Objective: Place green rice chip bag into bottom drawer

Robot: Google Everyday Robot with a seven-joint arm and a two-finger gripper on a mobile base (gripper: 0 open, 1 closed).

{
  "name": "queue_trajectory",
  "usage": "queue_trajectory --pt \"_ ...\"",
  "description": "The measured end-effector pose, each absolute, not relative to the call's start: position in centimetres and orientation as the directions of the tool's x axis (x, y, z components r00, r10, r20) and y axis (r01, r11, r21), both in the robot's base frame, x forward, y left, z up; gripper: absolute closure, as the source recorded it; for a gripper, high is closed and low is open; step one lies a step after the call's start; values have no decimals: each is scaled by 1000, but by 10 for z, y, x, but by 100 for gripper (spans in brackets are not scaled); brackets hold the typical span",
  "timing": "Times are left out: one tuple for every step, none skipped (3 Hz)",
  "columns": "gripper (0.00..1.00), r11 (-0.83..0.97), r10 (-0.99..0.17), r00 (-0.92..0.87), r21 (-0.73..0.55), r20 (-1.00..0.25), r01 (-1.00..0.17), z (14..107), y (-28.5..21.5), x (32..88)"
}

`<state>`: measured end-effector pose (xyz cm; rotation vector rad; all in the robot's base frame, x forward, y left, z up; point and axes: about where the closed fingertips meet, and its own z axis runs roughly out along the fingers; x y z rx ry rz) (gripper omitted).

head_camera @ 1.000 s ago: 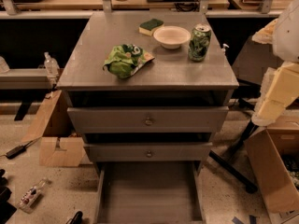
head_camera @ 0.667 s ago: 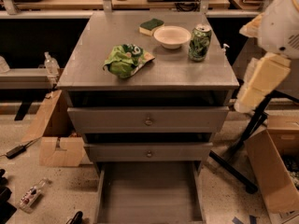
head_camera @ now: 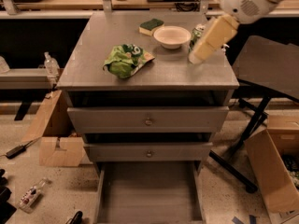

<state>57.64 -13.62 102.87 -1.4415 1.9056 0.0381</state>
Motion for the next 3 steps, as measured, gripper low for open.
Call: queue_trajectory --pt "0 380 -807 -102 -380 -581 -844 1041 -91 586" --pt "0 429 -780 -155 -338 -606 -838 1041 -84 587" --pt "0 429 -780 -155 -338 -606 -838 1041 -84 587"
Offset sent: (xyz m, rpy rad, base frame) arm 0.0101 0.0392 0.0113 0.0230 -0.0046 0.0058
